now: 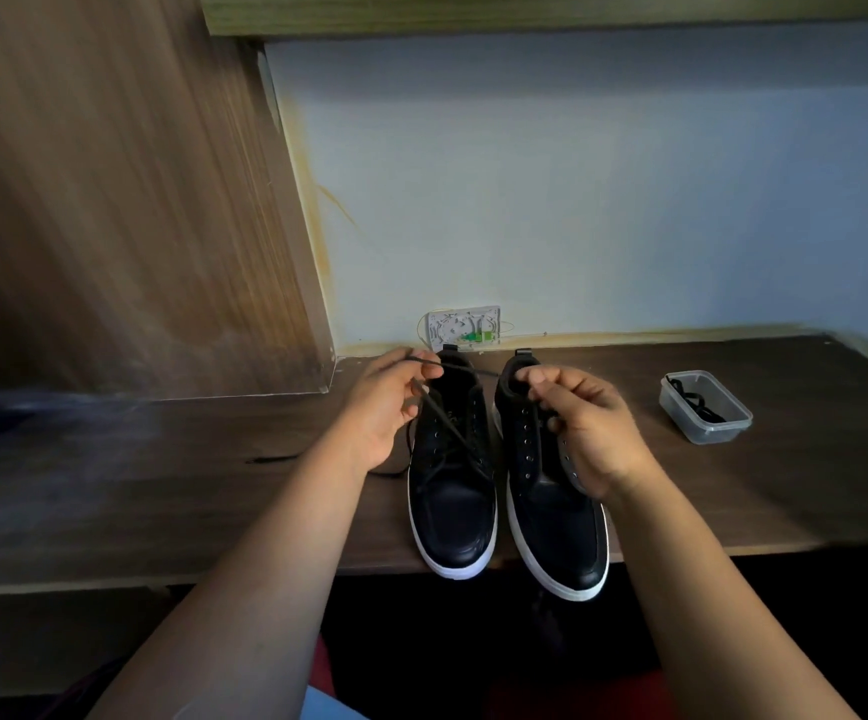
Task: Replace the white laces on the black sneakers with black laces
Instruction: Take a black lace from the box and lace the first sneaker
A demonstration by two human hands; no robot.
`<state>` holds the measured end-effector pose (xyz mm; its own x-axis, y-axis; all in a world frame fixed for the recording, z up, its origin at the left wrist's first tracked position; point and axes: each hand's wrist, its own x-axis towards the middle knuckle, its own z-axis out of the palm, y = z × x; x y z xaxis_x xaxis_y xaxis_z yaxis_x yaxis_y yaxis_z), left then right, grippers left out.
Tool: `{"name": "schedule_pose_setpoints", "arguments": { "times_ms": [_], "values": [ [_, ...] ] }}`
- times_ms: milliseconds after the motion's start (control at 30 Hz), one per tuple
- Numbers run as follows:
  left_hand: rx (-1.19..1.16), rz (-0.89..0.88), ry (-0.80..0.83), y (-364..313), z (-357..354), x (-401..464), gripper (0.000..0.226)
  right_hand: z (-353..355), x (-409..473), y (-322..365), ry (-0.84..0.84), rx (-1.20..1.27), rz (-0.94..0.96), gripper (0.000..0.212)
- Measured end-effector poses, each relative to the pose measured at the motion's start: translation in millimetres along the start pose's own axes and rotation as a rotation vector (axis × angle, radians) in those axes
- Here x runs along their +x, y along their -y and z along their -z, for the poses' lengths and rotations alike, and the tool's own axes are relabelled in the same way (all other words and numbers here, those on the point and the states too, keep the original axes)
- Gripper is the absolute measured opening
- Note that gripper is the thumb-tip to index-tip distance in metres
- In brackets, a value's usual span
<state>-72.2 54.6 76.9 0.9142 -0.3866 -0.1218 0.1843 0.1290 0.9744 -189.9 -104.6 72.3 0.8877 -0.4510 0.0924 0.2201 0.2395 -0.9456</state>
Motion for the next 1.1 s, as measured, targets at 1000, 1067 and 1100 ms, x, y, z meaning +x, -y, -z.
{"name": "schedule_pose_setpoints", "arguments": {
  "times_ms": [1000, 1067, 1100],
  "values": [
    [-0.507, 0.009, -0.243, -21.0, 34.4, 2.3, 0.020, 3.8, 9.7, -12.8, -0.015, 0.048, -0.040, 0.011],
    [-0.445, 0.088, -0.393, -17.8, 38.8, 6.1, 0.019, 6.4, 12.5, -22.8, -0.101, -0.130, -0.059, 0.012],
    [-0.422, 0.109, -0.468, -17.0, 41.4, 7.5, 0.020, 9.1, 14.4, -29.2, -0.162, -0.273, -0.062, 0.012]
  ]
}}
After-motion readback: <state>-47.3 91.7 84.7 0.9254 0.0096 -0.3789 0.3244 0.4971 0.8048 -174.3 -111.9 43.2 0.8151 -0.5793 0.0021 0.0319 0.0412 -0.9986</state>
